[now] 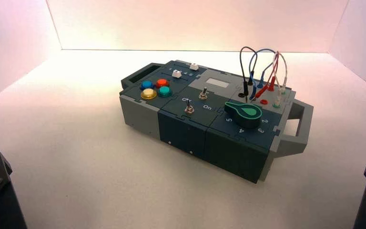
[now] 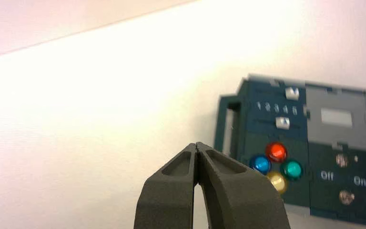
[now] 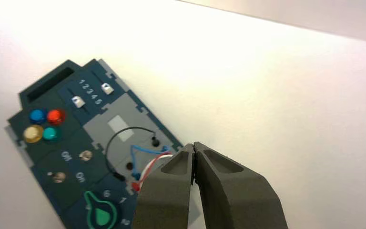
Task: Flip the top switch off with the right gripper.
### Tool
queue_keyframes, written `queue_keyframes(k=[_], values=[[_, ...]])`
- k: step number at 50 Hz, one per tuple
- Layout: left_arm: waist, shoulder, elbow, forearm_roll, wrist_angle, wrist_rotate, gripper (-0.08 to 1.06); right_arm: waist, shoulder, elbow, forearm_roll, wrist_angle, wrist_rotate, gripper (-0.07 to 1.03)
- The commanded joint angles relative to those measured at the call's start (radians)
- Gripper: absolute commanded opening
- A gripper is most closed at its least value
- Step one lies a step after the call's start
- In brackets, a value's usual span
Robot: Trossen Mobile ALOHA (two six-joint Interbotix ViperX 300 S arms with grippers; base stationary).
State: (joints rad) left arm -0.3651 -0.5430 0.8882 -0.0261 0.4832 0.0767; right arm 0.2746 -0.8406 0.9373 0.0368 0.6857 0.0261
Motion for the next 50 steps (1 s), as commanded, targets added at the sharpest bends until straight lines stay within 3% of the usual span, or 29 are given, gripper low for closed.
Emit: queue_keyframes(k=[1,7,18,27,39,50], values=[[-0.057,0.098,-0.054,0.003,-0.021,0.008,-0.03,0.026,0.015,-0.034,0.023,-0.008,-0.002,-0.02],[-0.094,0.204,-0.095,0.003,-0.037,0.023,-0.03,0.058,0.026,-0.034,0.029,-0.011,0.000,-0.02],[-0.107,0.414,-0.190,0.002,-0.089,0.025,-0.03,0.061,0.012,-0.015,0.048,-0.008,0.003,-0.02],[-0.109,0.575,-0.268,0.002,-0.051,0.026,-0.03,0.063,0.009,-0.014,0.057,0.032,0.002,-0.02],[-0.124,0.670,-0.328,0.002,0.032,0.041,-0.03,0.071,0.017,-0.014,0.092,0.092,0.000,-0.02],[-0.126,0.719,-0.359,0.002,0.037,0.051,-0.03,0.114,0.032,-0.018,0.135,0.100,0.000,-0.02]])
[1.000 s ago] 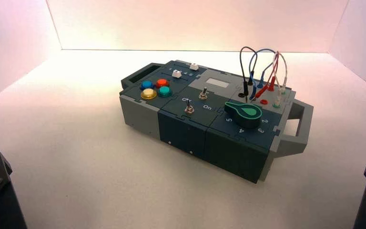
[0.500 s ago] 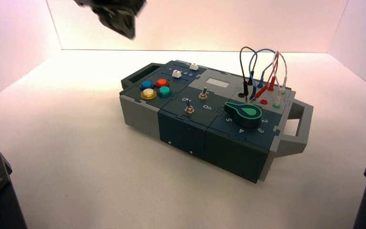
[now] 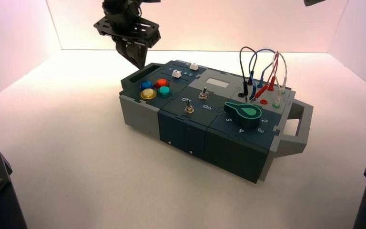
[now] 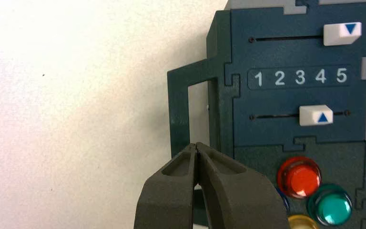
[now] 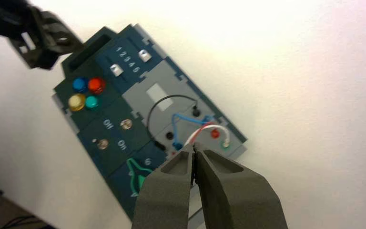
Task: Flip the top switch off with the right gripper.
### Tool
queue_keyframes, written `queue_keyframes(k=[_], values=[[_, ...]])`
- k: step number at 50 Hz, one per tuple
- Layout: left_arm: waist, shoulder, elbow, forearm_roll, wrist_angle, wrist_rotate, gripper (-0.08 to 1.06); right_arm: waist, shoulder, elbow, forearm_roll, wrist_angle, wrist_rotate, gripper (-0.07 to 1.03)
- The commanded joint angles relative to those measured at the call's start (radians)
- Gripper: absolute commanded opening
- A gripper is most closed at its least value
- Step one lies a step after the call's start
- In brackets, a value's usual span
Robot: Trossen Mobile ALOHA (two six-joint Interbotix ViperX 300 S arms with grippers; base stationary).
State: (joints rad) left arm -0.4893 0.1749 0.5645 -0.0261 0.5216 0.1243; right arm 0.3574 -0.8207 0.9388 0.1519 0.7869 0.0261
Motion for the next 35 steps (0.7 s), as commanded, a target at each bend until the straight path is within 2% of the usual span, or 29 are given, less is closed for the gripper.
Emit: queue_keyframes(k=[1,13,29,35], values=[[-0.002,0.005,-0.037,0.002,-0.002,0.003,-0.03,0.038,0.015,-0.021,0.023,0.000,0.000,-0.02],[-0.002,0.066,-0.057,0.002,0.012,0.012,-0.03,0.104,0.103,-0.052,0.066,0.028,0.000,-0.02],[-0.003,0.146,-0.080,0.005,0.051,0.032,-0.03,0.167,0.212,-0.061,0.092,0.034,0.002,-0.02],[-0.003,0.166,-0.087,0.005,0.058,0.043,-0.03,0.218,0.261,-0.077,0.117,0.029,0.002,-0.02]])
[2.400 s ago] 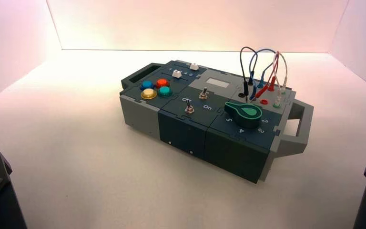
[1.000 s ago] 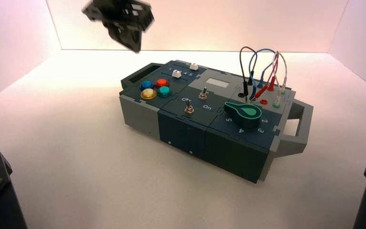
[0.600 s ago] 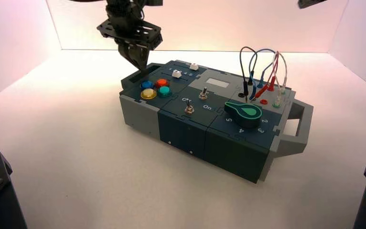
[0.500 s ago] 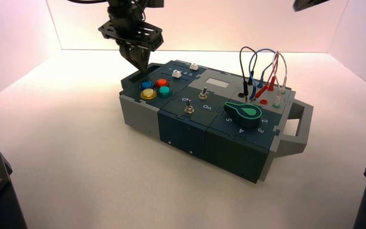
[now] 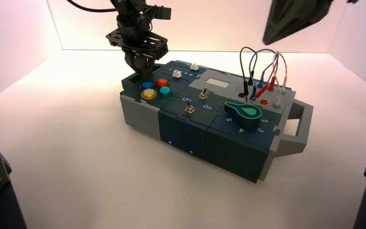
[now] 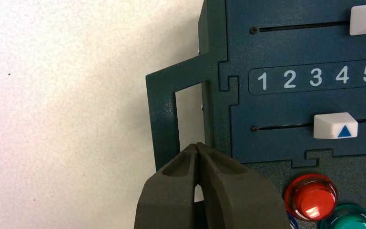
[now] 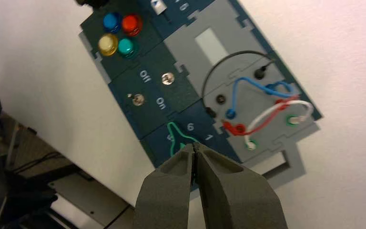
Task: Flip the top switch off with the right gripper.
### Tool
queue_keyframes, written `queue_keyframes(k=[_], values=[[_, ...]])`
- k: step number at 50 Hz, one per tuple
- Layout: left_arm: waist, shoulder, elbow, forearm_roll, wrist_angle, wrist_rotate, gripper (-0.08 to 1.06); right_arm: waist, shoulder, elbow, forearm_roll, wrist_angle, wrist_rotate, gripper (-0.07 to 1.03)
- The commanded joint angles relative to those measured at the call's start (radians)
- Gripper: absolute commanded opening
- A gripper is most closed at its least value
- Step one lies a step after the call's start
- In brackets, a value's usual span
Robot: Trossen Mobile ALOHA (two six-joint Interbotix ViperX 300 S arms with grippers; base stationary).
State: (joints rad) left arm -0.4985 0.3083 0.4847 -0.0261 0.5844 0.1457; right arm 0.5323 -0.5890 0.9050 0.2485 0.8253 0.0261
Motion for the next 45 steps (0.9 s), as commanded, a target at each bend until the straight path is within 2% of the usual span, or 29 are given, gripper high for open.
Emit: queue_keyframes(k=[1,9,22,34,45], values=[[0.006,0.032,-0.008,0.005,-0.005,0.021,-0.03,0.043,0.029,-0.043,0.020,-0.009,0.002,-0.02],[0.008,0.055,-0.021,0.005,-0.002,0.023,-0.03,0.098,0.153,-0.081,0.025,-0.031,-0.003,-0.02],[0.008,0.087,-0.032,0.005,0.000,0.023,-0.03,0.107,0.337,-0.127,0.018,-0.106,-0.028,-0.02],[0.008,0.106,-0.031,0.005,0.000,0.026,-0.03,0.114,0.453,-0.178,0.014,-0.127,-0.032,-0.02],[0.008,0.114,-0.032,0.005,0.000,0.031,-0.03,0.141,0.503,-0.202,0.017,-0.129,-0.032,-0.02]])
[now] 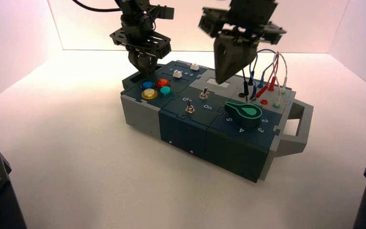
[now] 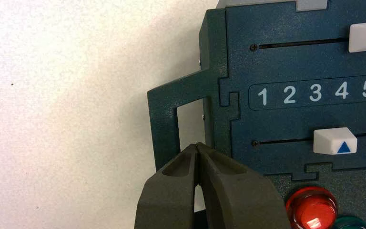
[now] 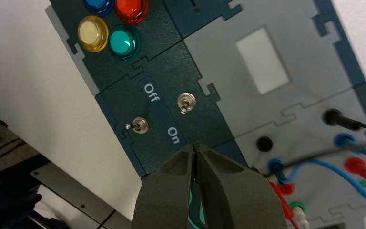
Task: Flip the top switch off with the right gripper.
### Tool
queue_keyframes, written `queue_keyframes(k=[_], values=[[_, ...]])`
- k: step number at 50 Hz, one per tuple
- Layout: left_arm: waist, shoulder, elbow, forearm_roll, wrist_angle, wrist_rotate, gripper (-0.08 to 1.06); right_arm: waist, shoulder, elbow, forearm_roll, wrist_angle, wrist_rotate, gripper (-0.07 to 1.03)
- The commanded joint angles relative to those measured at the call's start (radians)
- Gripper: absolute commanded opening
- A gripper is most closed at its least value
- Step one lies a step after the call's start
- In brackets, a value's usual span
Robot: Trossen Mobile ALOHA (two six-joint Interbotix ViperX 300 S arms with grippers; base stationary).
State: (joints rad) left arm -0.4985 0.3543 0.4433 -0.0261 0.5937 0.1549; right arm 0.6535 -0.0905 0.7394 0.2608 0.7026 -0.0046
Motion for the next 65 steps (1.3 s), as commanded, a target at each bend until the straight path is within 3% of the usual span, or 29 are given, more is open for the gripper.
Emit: queue_keyframes(k=[1,33,65], values=[[0.008,0.067,0.009,0.005,-0.009,0.023,-0.03,0.021,0.008,-0.038,0.005,-0.005,-0.003,-0.02],[0.008,0.095,0.008,0.005,-0.009,0.040,-0.03,0.029,0.106,-0.063,0.000,-0.037,-0.003,-0.02],[0.008,0.100,0.012,0.005,-0.011,0.048,-0.03,0.028,0.156,-0.156,-0.020,-0.063,-0.003,-0.02]])
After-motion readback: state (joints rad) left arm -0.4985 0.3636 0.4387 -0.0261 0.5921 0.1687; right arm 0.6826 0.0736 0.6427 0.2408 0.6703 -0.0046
